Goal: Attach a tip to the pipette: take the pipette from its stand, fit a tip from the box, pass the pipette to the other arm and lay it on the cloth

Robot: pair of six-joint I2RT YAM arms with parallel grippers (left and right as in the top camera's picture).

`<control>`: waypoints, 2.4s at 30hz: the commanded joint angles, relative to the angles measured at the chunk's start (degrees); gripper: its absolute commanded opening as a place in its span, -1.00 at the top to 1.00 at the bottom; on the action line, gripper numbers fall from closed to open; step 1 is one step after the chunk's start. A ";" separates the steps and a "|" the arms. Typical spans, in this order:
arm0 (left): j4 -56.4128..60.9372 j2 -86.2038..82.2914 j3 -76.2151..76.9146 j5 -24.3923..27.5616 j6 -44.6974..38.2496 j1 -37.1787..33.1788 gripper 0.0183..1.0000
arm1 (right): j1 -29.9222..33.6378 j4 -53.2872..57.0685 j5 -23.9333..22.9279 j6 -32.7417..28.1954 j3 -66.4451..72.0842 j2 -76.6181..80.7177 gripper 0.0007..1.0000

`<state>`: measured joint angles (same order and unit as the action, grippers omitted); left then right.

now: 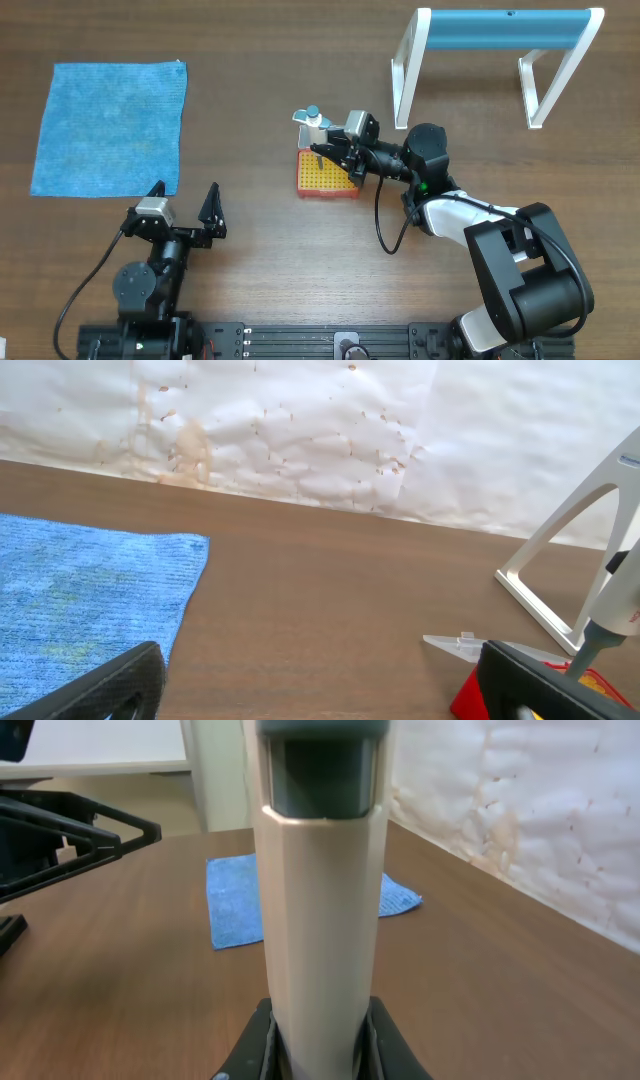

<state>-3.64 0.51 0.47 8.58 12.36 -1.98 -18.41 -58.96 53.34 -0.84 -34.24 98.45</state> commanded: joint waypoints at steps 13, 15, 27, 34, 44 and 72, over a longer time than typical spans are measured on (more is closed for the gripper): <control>-0.28 -0.33 -0.15 -0.59 0.90 0.17 -1.00 | -0.22 2.56 -0.09 -3.89 1.57 -2.10 0.86; -0.28 -0.33 -0.15 -0.59 0.90 0.17 -1.00 | -0.22 2.54 -0.09 -2.64 1.22 -3.54 0.85; -0.28 -0.33 -0.15 -0.59 0.90 0.17 -0.99 | -0.15 12.02 0.11 2.54 -7.10 -10.14 0.85; -0.28 -0.33 -0.15 -0.59 0.90 0.17 -1.00 | -0.15 26.18 -0.35 2.51 -17.14 -15.47 0.85; -0.28 -0.33 -0.15 -0.61 0.90 0.17 -1.00 | 0.00 36.06 -0.07 6.86 -26.91 -17.33 0.85; 9.49 4.70 3.78 7.13 3.48 0.11 -0.99 | -0.92 35.95 4.46 9.42 -26.91 -17.35 0.85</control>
<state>5.58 1.32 0.51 10.68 14.50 -1.98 -18.94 -22.70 57.17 7.11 -60.16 82.13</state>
